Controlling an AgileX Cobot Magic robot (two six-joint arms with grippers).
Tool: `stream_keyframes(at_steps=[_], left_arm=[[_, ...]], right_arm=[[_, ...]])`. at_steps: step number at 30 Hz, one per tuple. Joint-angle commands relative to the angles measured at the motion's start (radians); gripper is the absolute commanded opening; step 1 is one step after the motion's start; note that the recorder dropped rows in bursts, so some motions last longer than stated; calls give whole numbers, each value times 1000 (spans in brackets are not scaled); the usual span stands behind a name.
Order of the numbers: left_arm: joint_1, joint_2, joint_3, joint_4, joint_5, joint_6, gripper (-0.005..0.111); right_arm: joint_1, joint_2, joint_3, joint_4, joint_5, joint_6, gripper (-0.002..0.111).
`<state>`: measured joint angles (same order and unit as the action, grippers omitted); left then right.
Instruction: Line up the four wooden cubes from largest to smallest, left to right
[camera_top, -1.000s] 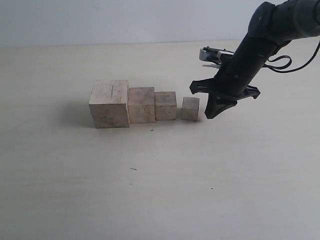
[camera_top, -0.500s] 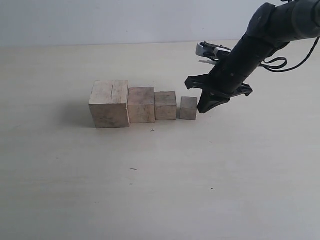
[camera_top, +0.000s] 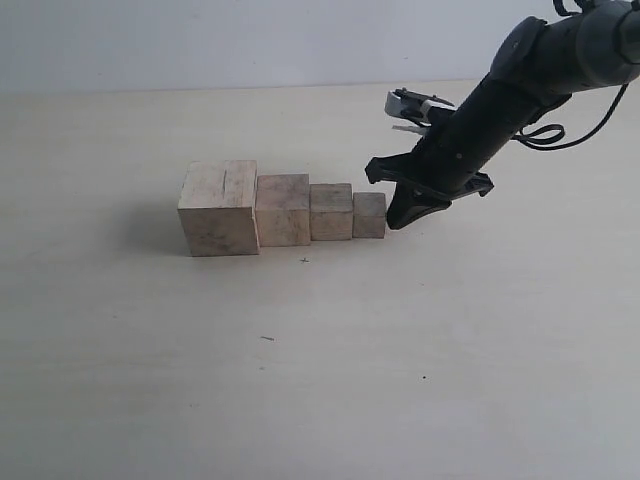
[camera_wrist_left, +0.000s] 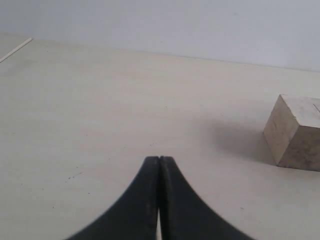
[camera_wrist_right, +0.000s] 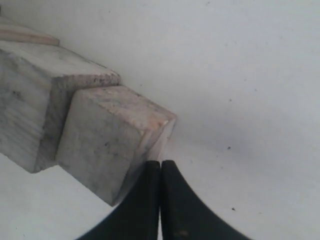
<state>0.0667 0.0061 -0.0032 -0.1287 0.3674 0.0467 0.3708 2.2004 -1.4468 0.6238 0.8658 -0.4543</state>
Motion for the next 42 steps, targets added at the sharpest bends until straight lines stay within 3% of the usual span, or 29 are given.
stream_keyframes(at_steps=[1, 22, 37, 42], left_arm=[[-6, -6, 3, 1, -11, 0, 0], [-6, -6, 3, 1, -11, 0, 0], [-6, -6, 3, 1, -11, 0, 0], [-6, -6, 3, 1, -11, 0, 0]], right_arm=[[2, 0, -6, 13, -18, -35, 0], [2, 0, -6, 49, -4, -41, 0], [2, -106, -6, -102, -35, 71, 0], [2, -209, 4, -206, -99, 216, 0]])
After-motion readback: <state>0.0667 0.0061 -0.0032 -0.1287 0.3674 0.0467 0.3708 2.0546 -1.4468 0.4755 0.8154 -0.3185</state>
